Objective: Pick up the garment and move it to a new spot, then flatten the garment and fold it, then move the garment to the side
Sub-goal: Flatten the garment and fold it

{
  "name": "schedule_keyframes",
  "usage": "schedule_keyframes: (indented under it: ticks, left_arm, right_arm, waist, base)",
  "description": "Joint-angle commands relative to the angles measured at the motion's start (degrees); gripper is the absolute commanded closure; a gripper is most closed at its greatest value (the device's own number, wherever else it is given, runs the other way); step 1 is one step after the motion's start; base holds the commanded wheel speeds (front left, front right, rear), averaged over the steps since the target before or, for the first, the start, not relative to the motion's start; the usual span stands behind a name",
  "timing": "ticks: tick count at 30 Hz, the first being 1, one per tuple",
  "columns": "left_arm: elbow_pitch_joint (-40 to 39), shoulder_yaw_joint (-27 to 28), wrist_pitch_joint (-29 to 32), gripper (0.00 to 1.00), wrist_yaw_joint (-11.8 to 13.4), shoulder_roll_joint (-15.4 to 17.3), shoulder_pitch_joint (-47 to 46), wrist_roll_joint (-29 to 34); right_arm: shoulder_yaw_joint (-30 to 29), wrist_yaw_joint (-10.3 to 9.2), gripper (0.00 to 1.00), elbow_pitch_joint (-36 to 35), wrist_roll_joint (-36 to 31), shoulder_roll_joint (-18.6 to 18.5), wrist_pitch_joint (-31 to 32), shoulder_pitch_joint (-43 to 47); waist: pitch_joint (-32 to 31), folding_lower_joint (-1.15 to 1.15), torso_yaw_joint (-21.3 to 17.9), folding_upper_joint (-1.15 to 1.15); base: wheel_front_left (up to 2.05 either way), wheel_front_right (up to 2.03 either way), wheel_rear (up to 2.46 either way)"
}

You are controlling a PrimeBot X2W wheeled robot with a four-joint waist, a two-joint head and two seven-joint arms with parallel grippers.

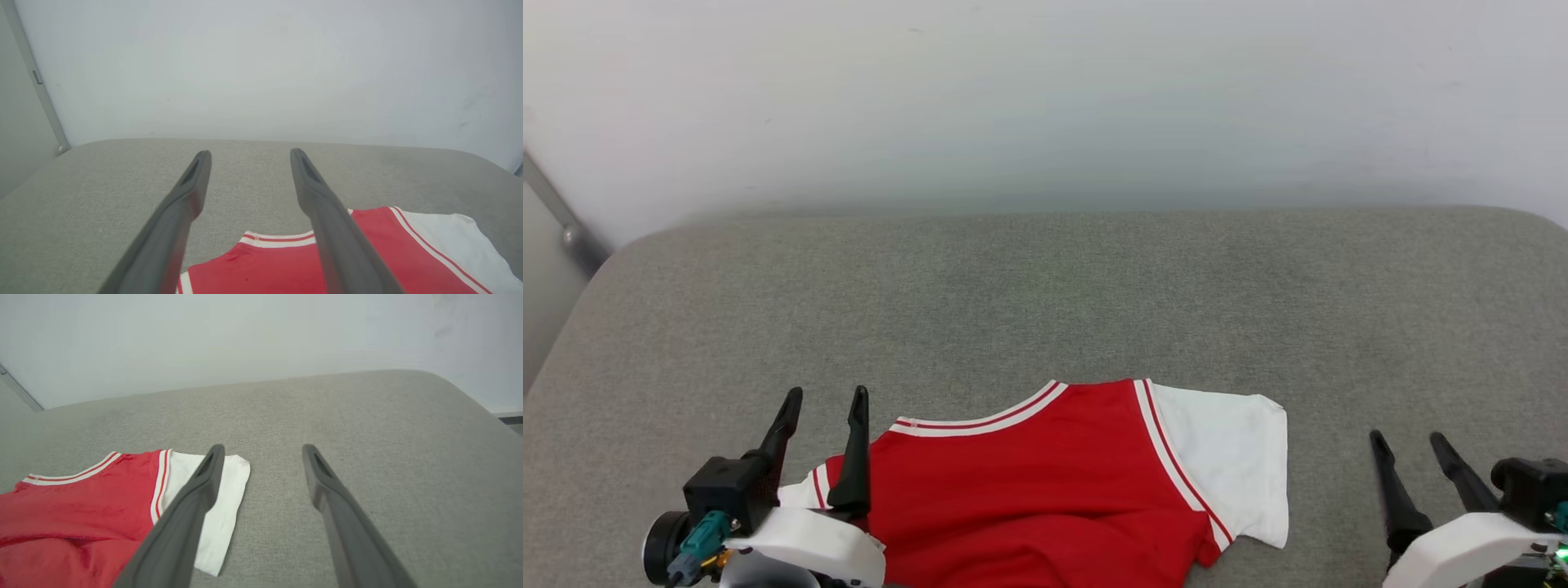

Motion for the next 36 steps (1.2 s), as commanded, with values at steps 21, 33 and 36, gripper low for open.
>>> schedule_keyframes:
  ticks: [21,33,36]
  left_arm:
    - [-1.4,-0.6,-1.2,0.00,-2.5,-6.1,-6.4,4.3]
    - [1.1,1.5,-1.1,0.00,-5.5,-9.3,-6.9,6.0]
    - [2.1,2.0,-1.1,0.00,-6.0,-9.2,-6.6,6.1]
  right_arm:
    - [-0.1,-0.01,0.00,18.1,10.7,-10.3,33.9,-21.7]
    - [4.4,-0.01,1.00,29.3,16.2,-10.8,41.9,-24.4]
    - [5.2,-0.01,1.00,28.9,17.3,-11.6,40.7,-25.4]
  waist:
    - [11.6,0.00,11.1,0.00]
    - [14.5,0.00,12.3,0.00]
    - [14.4,0.00,11.8,0.00]
  base:
    - [0.00,0.00,0.00]
    - [0.00,0.00,0.00]
    - [0.00,0.00,0.00]
